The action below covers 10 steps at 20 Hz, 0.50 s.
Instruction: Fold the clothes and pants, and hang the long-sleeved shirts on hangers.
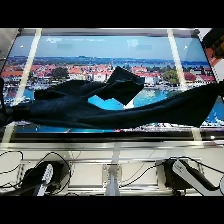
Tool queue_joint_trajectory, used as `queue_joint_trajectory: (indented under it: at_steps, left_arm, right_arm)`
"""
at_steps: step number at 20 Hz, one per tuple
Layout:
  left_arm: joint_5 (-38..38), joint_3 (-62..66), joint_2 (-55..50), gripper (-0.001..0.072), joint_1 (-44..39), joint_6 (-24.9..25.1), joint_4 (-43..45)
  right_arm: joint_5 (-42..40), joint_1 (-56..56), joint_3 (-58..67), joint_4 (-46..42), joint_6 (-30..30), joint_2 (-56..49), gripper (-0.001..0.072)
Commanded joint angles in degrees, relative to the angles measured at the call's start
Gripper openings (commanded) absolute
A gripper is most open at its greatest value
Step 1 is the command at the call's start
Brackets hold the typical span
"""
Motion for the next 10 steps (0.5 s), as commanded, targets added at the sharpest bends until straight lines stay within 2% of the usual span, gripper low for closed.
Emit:
queue_joint_trajectory:
  at_steps: [1,4,7,10]
  left_arm:
    - [-12.2,-0.3,2.1,0.005,0.0,0.0,5.9]
    - [-10.6,-3.7,1.6,0.005,0.0,0.0,6.1]
    - [-2.1,-10.2,-1.4,0.005,0.0,0.0,6.1]
    - [6.2,-13.4,-7.2,0.0051,0.0,0.0,6.1]
  right_arm:
    - [2.0,0.1,-3.6,-1.9,-0.1,4.2,0.0021]
    - [-0.5,0.0,-14.9,-6.9,-0.4,5.4,0.0019]
    - [-6.4,0.0,-24.5,-6.6,-2.0,2.6,0.002]
    - [-18.1,0.0,-29.3,-7.6,-0.9,-1.4,0.0022]
